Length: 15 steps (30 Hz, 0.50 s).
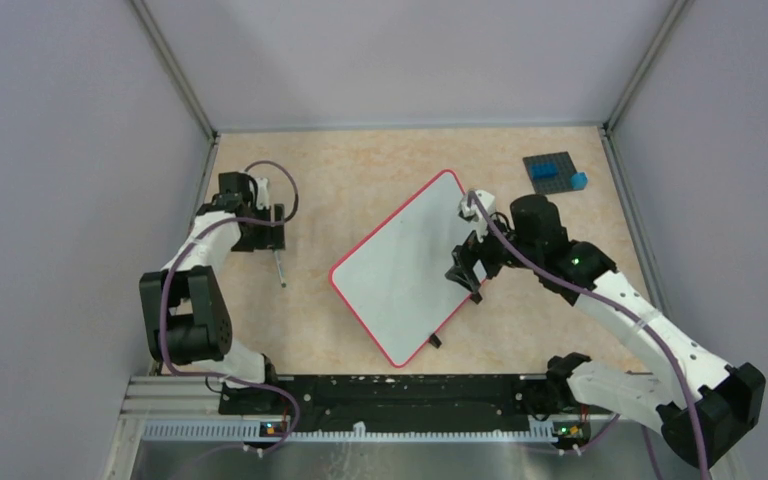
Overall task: Write a sentence on the whiteboard
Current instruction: Pick up the whiteboard marker from the center of the board.
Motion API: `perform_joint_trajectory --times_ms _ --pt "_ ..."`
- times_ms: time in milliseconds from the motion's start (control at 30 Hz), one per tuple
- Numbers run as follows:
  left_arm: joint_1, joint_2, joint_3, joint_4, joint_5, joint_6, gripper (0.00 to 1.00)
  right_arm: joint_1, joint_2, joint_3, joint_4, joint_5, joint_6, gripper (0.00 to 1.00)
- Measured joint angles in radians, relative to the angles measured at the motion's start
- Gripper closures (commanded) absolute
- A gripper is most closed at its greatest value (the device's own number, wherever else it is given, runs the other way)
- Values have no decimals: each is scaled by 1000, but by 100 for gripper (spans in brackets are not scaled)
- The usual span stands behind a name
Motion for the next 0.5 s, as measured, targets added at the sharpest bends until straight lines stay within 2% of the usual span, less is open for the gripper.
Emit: perform_joint_trajectory --times_ms 133,233,433,500 --pt "0 47 2 -2 -9 -17 31 0 -23 53 -21 -39 30 10" --pt "0 76 2 -2 -8 -36 34 0 -22 106 -34 -40 40 10" --pt "-11 140 -21 10 -18 -81 41 0 -22 202 -36 42 94 9" --pt "-16 157 -30 10 -24 -89 44 0 -21 227 -35 79 113 2"
